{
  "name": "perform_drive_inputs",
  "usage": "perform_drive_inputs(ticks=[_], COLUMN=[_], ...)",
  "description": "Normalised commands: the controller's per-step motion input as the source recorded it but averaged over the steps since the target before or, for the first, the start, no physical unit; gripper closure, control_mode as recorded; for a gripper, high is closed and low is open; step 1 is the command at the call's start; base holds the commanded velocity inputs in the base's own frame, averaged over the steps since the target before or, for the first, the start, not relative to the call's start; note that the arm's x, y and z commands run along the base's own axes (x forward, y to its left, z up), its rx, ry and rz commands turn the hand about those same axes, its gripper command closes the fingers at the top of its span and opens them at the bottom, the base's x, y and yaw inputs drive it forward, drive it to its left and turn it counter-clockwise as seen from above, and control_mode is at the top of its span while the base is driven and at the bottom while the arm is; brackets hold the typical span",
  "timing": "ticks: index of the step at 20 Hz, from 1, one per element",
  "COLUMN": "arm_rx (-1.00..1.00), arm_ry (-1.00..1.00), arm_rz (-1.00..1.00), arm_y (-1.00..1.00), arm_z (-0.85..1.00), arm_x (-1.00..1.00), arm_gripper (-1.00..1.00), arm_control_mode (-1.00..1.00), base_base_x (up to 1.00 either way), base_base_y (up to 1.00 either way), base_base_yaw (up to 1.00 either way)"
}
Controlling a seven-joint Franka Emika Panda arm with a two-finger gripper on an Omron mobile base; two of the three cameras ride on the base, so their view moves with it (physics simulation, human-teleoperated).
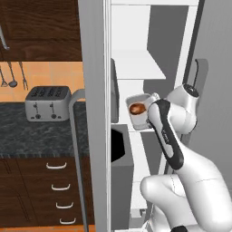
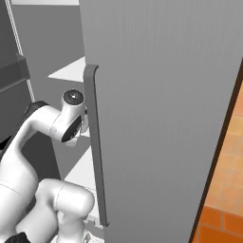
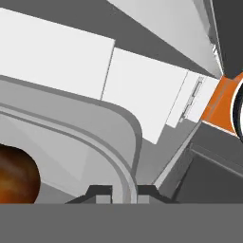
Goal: Take the meat container that has the chicken drumstick and place it on the second highest rack of the freezer. Then take the vegetable container that has the corn and onion and place it on the highest rack of the freezer.
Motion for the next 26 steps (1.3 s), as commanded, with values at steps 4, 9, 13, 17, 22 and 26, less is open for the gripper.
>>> perform_drive_inputs(ticks=[4, 9, 13, 17, 22, 26], arm_rx=[-0.08, -0.09, -0.02, 0.00, 0.00, -0.02], arm_ry=[0.00, 0.00, 0.03, 0.06, 0.05, 0.00], arm_rz=[-0.02, -0.02, 0.00, 0.00, 0.00, 0.00], arm_y=[0.10, 0.02, 0.00, 0.00, 0.00, 0.00], arm_z=[-0.43, -0.29, -0.08, -0.19, -0.37, -0.49], arm_x=[0.59, 0.67, 0.87, 0.89, 0.55, 0.38], arm_gripper=[1.00, 1.00, 1.00, 1.00, 1.00, -1.00], arm_control_mode=[-1.00, -1.00, -1.00, -1.00, -1.00, -1.00], base_base_x=[0.00, 0.00, 0.00, 0.00, 0.00, 0.00], base_base_y=[0.00, 0.00, 0.00, 0.00, 0.00, 0.00], base_base_yaw=[0.00, 0.00, 0.00, 0.00, 0.00, 0.00])
